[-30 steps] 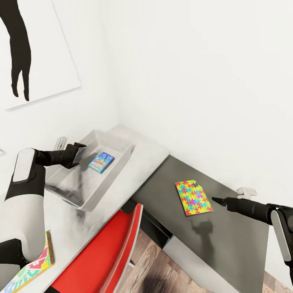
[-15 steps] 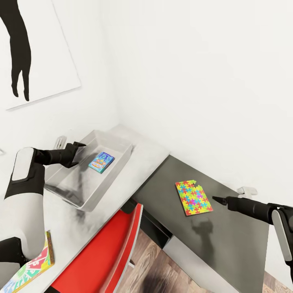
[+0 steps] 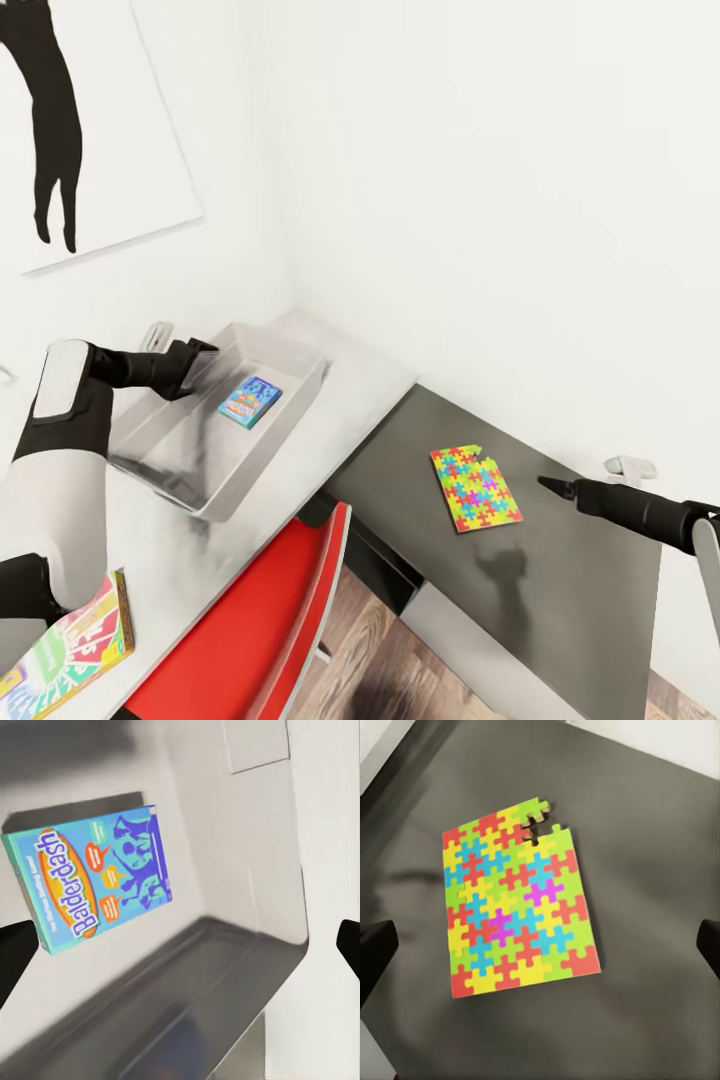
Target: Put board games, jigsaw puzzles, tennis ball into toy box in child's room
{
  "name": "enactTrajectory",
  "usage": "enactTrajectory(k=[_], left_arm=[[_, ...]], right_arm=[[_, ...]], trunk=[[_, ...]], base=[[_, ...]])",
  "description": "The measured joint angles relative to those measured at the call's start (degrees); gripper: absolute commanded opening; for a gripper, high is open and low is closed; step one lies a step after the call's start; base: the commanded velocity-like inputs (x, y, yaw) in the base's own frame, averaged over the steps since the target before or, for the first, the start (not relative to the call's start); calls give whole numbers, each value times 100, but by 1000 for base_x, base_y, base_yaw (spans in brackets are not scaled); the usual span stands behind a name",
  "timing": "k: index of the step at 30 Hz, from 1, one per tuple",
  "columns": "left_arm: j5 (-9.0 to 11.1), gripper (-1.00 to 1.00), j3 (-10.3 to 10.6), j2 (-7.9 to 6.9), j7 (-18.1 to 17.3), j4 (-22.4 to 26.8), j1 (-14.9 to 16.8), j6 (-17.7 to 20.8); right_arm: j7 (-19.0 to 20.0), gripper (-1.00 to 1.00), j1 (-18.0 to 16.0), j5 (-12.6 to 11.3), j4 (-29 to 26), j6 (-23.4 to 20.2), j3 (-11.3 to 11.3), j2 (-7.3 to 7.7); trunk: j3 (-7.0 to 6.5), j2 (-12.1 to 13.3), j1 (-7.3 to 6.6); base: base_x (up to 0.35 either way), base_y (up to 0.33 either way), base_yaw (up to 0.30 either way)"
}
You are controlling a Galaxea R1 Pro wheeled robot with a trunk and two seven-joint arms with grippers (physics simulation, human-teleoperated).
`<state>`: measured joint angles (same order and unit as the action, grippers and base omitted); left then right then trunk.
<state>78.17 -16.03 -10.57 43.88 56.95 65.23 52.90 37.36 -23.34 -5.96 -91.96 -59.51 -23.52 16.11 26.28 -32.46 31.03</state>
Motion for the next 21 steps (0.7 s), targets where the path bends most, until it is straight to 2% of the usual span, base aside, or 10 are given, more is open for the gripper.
enactTrajectory(k=[7, 8, 9, 21], left_arm=[[-8, 100, 25, 0, 7, -37, 226, 33], [4, 100, 25, 0, 7, -37, 522, 26], [-7, 100, 27, 2, 8, -40, 551, 35], [-14, 100, 37, 30, -4, -46, 453, 49]], right_arm=[[-3, 100, 6, -14, -15, 0, -31, -16], [-2, 100, 6, -14, -14, 0, -31, -16], [-3, 100, 7, -15, -14, 0, -33, -19], [-4, 100, 9, -16, 0, 0, -39, -28]], trunk=[[-12, 0, 0], [-14, 1, 1], [-14, 0, 0], [-21, 0, 0]], base=[[0, 0, 0], [0, 0, 0], [0, 0, 0], [0, 0, -9]])
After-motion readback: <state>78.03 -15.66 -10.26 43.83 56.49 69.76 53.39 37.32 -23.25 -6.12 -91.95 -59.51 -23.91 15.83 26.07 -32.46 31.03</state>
